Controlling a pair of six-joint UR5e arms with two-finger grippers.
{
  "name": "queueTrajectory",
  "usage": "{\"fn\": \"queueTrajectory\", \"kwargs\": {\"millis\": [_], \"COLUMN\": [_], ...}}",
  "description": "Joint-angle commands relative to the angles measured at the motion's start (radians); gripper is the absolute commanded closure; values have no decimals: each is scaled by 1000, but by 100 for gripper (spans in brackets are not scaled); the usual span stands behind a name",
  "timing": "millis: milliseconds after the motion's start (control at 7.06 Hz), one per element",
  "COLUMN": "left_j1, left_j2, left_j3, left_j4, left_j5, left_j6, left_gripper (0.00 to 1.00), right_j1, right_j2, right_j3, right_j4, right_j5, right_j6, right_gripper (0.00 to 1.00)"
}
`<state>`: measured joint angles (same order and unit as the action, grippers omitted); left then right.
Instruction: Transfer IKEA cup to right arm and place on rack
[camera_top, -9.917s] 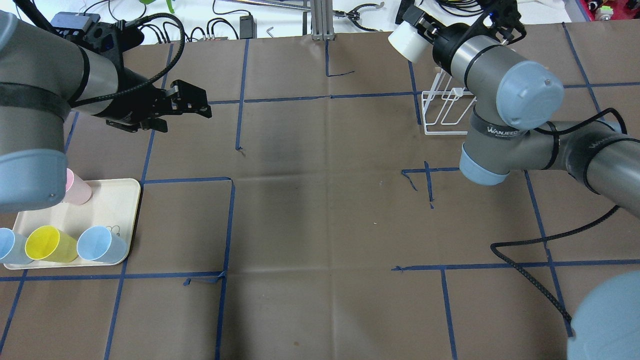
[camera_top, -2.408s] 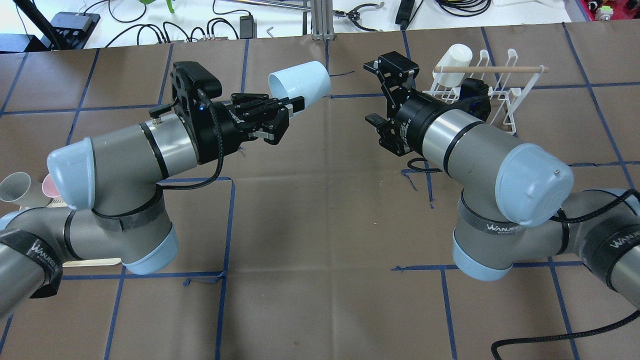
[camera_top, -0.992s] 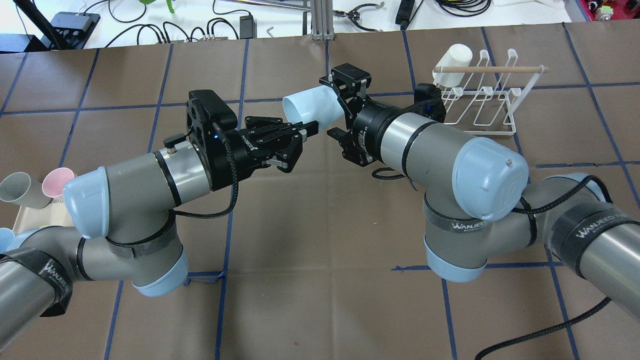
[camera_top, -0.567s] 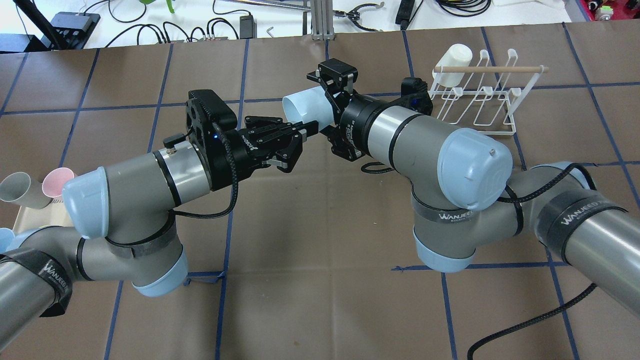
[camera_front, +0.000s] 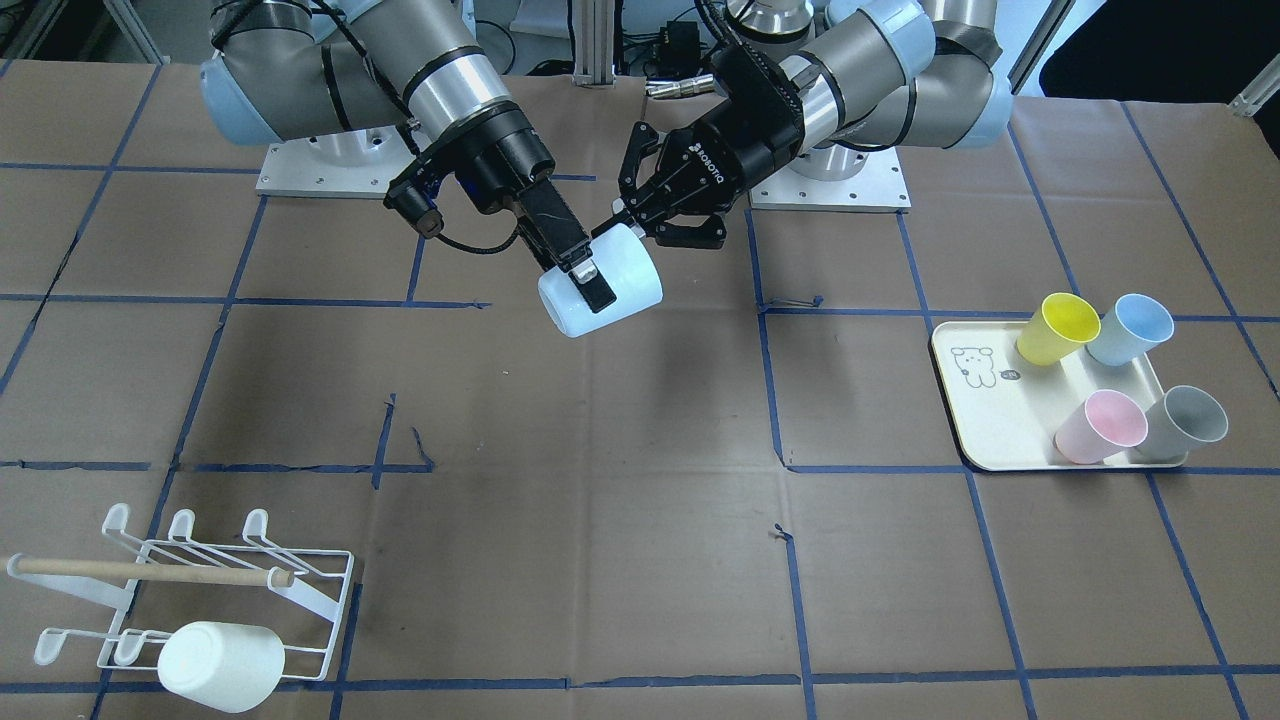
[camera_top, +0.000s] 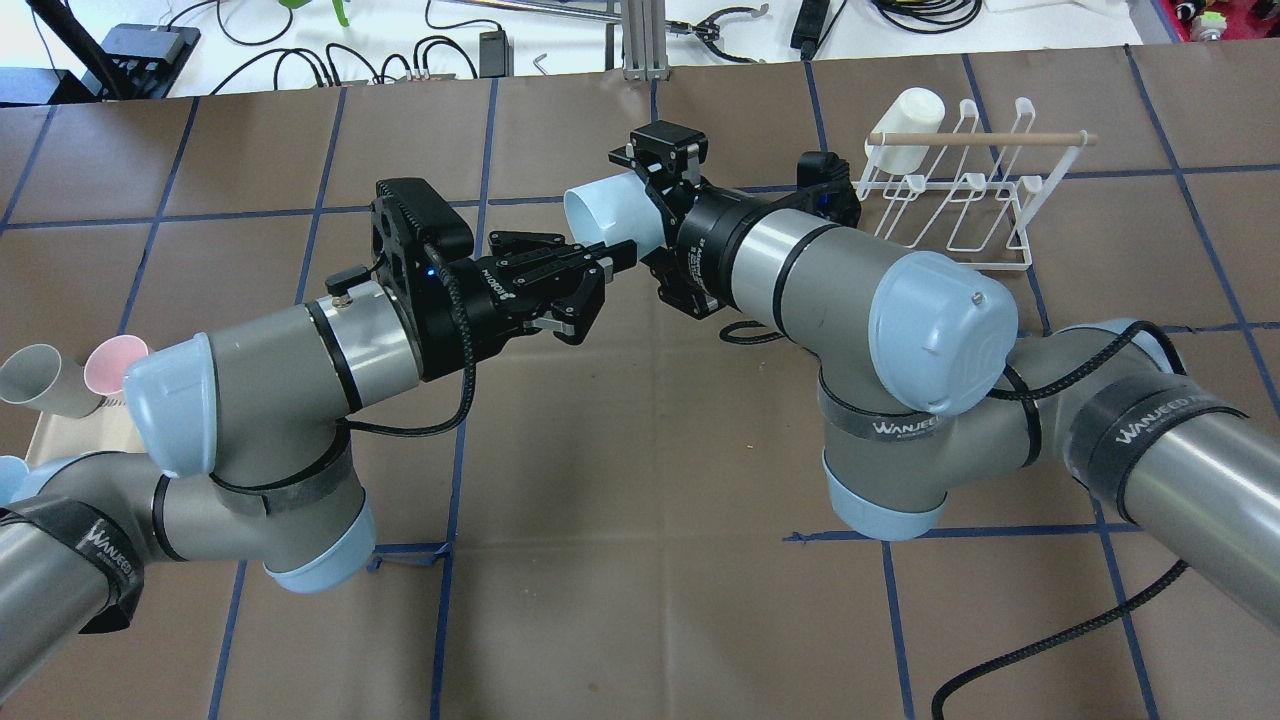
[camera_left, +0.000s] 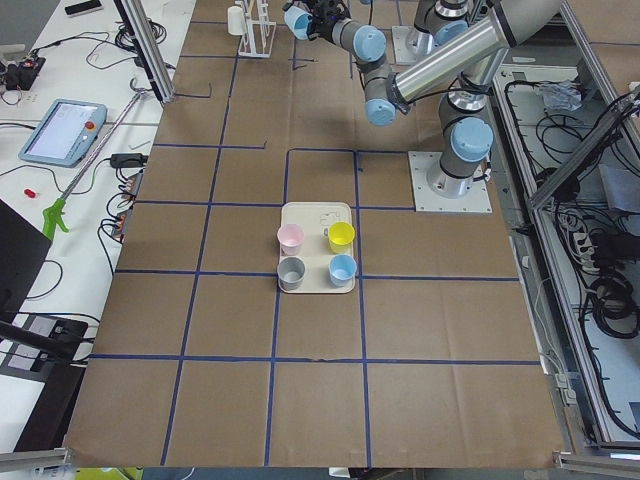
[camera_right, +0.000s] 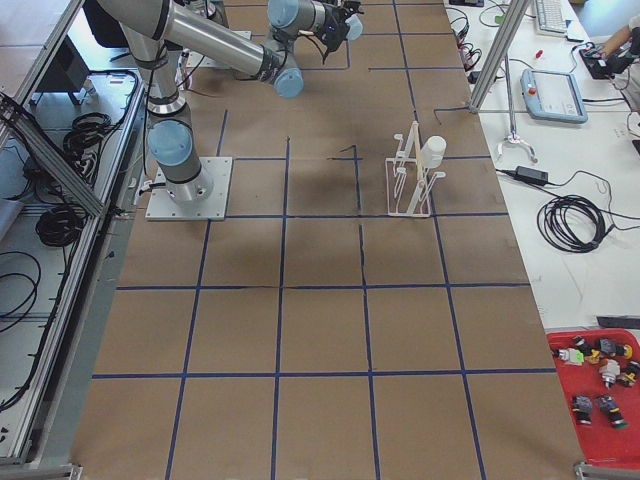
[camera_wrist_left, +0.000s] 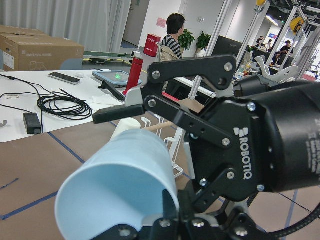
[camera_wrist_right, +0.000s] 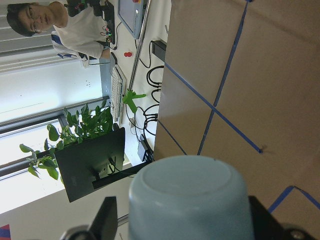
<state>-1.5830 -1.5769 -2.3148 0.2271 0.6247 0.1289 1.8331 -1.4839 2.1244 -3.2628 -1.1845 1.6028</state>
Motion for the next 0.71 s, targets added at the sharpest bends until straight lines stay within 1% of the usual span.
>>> {"fn": "queueTrajectory", "kwargs": {"millis": [0, 142, 283, 425, 567], "left_j1": [0, 1, 1, 1, 1], "left_j2": [0, 0, 1, 3, 2], "left_j3": [0, 6, 9, 14, 14], "left_j4": [0, 0, -2, 0, 0], "left_j5": [1, 1, 3, 9, 24], "left_j6": [0, 0, 0, 0, -2], "left_gripper": [93, 84, 80, 64, 36], "right_j1": [0, 0, -2, -2, -2], "right_j2": [-1, -1, -1, -1, -2], "right_j3": [0, 0, 0, 0, 0], "right_j4": [0, 0, 0, 0, 0], "right_j5": [6, 8, 9, 9, 9], "right_j6": [-4, -6, -6, -6, -6], "right_gripper": [43, 52, 56, 59, 61]}}
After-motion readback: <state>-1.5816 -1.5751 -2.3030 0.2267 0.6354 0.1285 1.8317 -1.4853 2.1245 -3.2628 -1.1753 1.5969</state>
